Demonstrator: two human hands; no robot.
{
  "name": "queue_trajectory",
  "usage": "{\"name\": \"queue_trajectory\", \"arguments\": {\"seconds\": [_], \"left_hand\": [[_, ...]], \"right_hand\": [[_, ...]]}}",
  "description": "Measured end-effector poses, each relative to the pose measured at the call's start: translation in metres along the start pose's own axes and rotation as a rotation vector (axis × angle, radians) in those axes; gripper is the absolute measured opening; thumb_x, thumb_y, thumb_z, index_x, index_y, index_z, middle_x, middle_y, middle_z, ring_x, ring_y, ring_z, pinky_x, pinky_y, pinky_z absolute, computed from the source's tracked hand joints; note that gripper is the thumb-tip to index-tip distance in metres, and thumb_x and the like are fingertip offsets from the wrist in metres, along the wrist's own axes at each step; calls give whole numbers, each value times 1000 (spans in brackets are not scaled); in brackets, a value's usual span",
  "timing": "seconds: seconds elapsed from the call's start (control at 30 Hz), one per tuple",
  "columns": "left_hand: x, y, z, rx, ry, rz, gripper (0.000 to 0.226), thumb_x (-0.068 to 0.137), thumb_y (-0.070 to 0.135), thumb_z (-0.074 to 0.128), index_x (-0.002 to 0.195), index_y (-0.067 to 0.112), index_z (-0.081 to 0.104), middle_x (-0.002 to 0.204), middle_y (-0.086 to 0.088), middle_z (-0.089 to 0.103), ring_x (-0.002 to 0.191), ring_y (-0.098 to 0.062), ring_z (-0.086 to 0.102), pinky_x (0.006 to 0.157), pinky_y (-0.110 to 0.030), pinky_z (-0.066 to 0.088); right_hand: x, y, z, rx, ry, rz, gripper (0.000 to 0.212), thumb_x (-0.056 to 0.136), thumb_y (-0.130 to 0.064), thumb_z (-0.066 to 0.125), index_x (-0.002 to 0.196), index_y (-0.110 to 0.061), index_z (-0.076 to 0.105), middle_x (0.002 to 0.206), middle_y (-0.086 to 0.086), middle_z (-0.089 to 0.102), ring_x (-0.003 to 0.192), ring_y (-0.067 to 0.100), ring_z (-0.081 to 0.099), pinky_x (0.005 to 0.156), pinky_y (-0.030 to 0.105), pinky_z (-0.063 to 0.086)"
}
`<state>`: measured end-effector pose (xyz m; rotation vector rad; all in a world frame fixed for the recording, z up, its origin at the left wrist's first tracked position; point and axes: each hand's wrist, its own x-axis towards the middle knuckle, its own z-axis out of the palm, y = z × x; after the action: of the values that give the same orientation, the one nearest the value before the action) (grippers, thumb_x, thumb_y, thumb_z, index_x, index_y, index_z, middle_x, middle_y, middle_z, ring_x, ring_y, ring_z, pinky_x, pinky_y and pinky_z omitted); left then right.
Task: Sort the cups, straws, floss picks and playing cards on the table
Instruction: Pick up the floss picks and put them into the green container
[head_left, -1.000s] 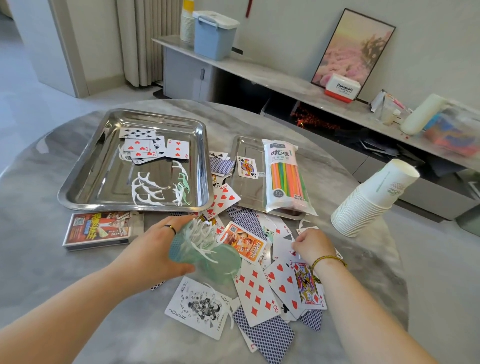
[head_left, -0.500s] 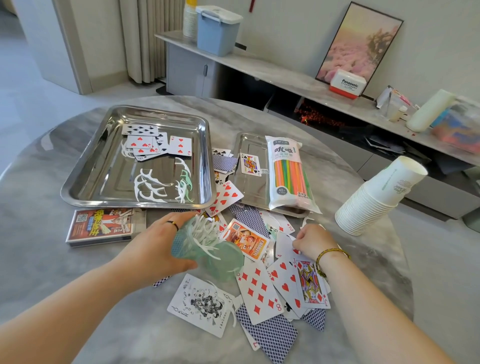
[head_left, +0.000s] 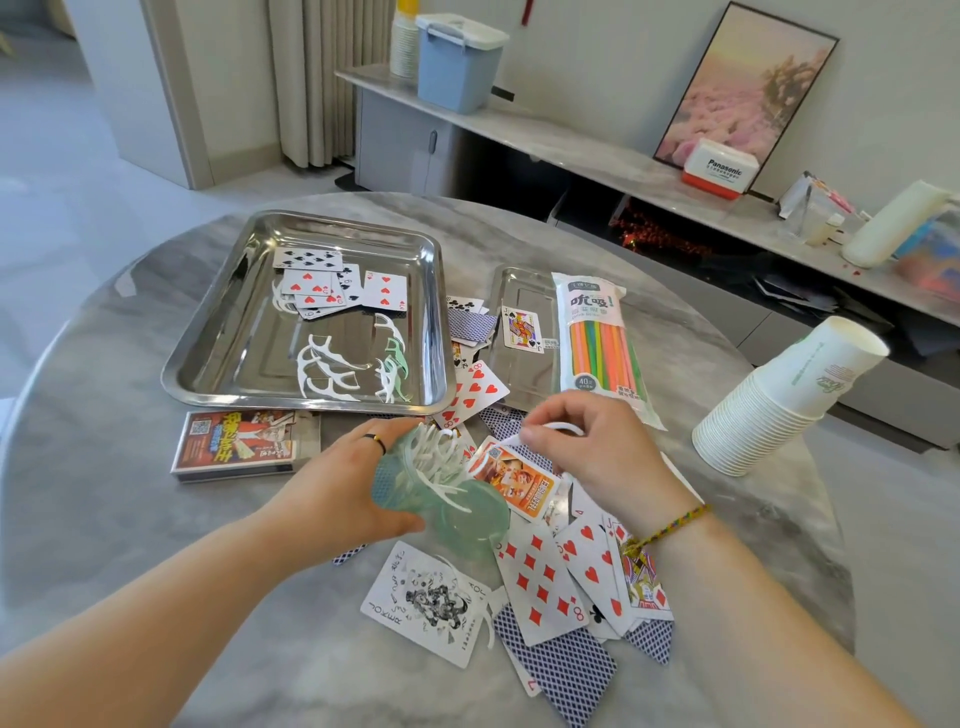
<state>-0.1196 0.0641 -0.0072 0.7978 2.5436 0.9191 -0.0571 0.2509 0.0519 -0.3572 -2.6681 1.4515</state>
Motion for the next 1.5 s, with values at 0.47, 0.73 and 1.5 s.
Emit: {"name": "queue_trajectory", "arguments": {"seconds": [0.47,0.73,1.5], "left_hand": [[-2,5,-5,-152,53,33,88,67,28,79,139,26,28,113,18,38,98,-1,40,81,-8,27],[-2,7,-4,-185,55,7,91,68,27,78,141,27,23,113,19,33,101,3,34,78,-4,23],[6,-6,5,-26,16,-41,94,67,35,77,141,28,20,141,10,35,125,-9,39,100,-19,31]], "right_hand": [[3,-17,50,-144,-110,-153,9,84,-14,61,88,-14,69,66,-19,48,58,-6,48,59,6,36],[-9,3,38,-322,-128,-258,26,77,-22,70,102,-19,64,86,-26,41,79,-15,37,77,2,31],[61,123,-53,-407,324,666,14,88,-14,51,81,-2,56,76,13,51,70,28,46,51,25,30]]}}
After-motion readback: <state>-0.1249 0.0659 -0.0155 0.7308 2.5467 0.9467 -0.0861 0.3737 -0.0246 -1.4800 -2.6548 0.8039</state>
